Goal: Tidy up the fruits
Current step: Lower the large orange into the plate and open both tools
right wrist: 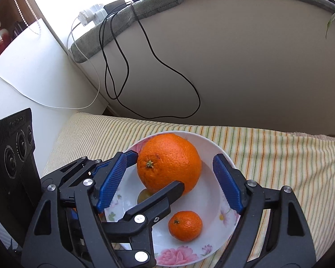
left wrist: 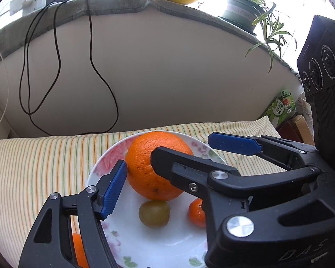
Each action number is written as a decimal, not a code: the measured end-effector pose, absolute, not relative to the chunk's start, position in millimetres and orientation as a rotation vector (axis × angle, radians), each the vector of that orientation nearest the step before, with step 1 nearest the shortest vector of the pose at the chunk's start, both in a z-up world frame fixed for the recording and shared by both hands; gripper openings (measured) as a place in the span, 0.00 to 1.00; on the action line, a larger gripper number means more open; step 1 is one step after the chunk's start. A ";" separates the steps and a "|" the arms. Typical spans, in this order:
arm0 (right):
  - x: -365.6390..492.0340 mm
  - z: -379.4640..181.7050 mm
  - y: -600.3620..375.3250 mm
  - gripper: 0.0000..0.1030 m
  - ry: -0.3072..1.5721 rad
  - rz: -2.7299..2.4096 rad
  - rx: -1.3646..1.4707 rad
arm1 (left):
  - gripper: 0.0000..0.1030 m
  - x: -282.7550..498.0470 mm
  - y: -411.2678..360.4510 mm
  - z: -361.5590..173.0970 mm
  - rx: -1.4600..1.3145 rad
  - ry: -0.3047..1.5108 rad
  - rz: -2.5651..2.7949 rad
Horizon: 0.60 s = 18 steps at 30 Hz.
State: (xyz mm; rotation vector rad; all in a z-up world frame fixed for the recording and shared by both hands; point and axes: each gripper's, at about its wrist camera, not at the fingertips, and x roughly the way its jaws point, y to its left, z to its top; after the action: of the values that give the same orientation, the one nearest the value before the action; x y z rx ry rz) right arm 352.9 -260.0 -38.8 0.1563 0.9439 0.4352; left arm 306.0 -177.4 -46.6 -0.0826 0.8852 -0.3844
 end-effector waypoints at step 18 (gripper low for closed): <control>288.9 1.0 -268.5 0.81 0.832 0.383 0.132 | 0.68 235.4 -115.4 -3.8 -0.091 0.793 -0.369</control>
State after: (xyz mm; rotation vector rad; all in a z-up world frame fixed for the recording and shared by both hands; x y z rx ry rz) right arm 288.9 -268.5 1.0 0.1324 0.8320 0.3826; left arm 235.4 -115.4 -3.8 -0.0910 0.7929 -0.3687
